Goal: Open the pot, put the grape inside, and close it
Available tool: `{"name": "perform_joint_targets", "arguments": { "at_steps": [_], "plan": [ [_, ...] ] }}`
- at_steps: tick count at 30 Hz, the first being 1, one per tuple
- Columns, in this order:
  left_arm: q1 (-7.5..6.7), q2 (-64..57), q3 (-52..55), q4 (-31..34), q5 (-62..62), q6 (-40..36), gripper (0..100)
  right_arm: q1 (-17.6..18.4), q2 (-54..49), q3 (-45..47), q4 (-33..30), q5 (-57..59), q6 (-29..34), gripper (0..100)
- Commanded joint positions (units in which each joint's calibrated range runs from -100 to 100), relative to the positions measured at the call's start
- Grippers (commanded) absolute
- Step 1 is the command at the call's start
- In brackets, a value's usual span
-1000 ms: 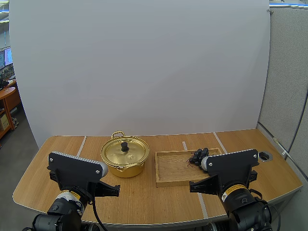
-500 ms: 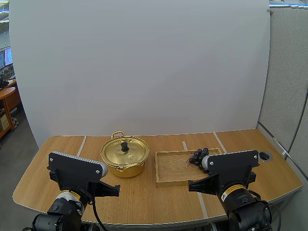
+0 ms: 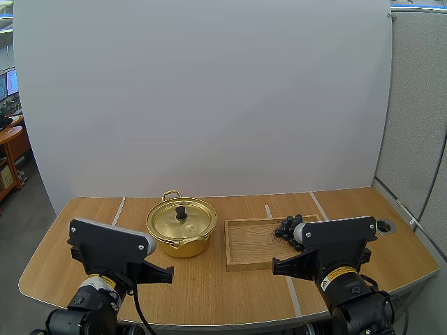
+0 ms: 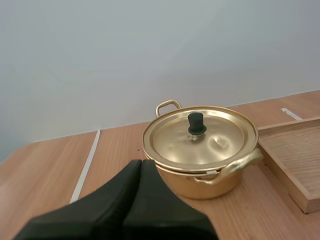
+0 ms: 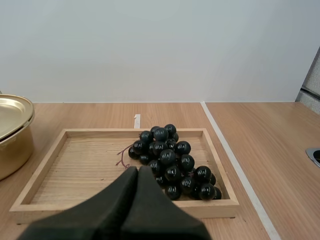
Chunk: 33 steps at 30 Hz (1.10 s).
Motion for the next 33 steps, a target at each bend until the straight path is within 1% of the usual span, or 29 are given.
{"name": "perform_joint_targets", "arguments": {
  "at_steps": [1,12,21,24,26,29,33],
  "plan": [
    [0.11,0.0,-2.7,-0.9,-1.1,-0.1,0,-0.2,0.0,-1.1,0.0,-1.7,-0.1,0],
    [0.11,0.0,-12.4,-0.9,-1.1,-0.1,0,-0.2,0.0,-16.9,0.1,-0.4,-0.1,0],
    [0.11,0.0,-23.6,-0.9,-0.6,-0.1,0,-0.2,0.0,-30.7,0.0,12.8,-0.1,0],
    [0.11,0.0,-27.2,-0.9,0.2,-0.1,0,-0.2,0.0,-35.1,0.0,15.5,-0.1,0],
    [0.11,0.0,-30.5,-0.7,3.0,-0.1,0,-0.2,0.0,-37.9,0.0,17.7,-0.1,0],
    [0.11,0.0,-35.2,0.2,10.9,-0.1,0,-0.2,0.0,-41.4,-0.2,21.0,-0.1,0],
    [0.11,0.0,-40.3,0.8,21.5,-0.1,0,-0.2,0.0,-45.7,-0.2,29.4,-0.1,0]
  ]
}}
